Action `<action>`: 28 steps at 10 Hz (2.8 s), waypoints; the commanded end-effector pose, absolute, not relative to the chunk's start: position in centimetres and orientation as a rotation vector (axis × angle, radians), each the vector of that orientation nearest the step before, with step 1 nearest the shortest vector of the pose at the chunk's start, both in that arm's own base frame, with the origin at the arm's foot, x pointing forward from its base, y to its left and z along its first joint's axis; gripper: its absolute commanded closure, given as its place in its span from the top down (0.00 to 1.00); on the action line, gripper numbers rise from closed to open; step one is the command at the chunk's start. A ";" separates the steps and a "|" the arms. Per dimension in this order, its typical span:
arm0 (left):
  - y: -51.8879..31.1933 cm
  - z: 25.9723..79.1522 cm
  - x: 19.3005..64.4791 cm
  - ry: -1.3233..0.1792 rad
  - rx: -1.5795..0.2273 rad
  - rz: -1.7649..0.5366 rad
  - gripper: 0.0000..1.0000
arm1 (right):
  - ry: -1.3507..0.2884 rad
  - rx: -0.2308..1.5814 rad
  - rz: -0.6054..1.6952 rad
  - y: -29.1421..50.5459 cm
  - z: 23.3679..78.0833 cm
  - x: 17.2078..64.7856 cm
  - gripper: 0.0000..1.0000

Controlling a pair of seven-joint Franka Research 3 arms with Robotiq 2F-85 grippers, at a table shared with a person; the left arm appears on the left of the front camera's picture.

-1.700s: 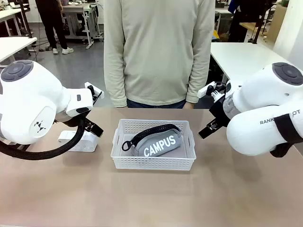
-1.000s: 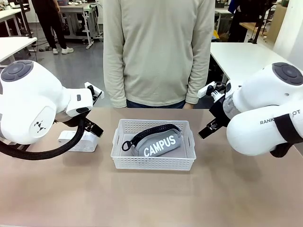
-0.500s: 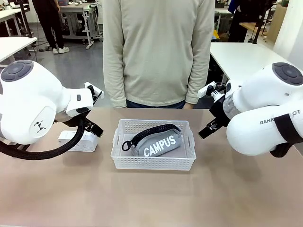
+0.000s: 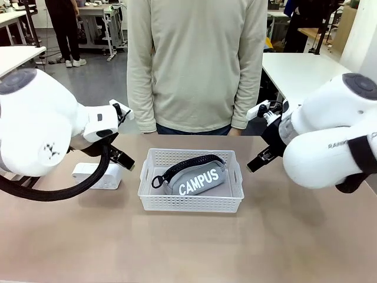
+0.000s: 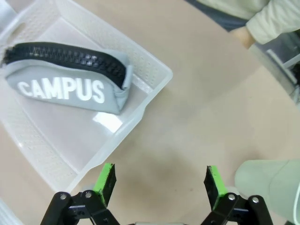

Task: Efficiently arrange items inside the basket to fit them all.
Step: Pick up the Digital clock and place it inside the Organizing basket.

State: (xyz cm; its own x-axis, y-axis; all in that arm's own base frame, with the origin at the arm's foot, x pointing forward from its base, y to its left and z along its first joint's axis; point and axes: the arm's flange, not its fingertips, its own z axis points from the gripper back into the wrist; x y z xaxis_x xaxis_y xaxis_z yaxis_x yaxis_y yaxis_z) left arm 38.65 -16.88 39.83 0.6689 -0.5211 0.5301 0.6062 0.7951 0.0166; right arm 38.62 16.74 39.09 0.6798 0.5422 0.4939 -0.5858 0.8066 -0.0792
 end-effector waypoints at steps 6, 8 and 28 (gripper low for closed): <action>7.9 52.9 24.4 -0.815 -0.927 -0.101 1.00 | -0.578 0.925 0.162 -5.1 54.5 24.2 1.00; 16.3 49.6 22.4 -0.863 -1.181 0.039 1.00 | -0.717 1.191 -0.053 -14.3 53.4 20.9 1.00; 27.7 44.5 20.8 -0.949 -1.386 0.376 1.00 | -0.797 1.406 -0.432 -26.7 47.2 17.5 1.00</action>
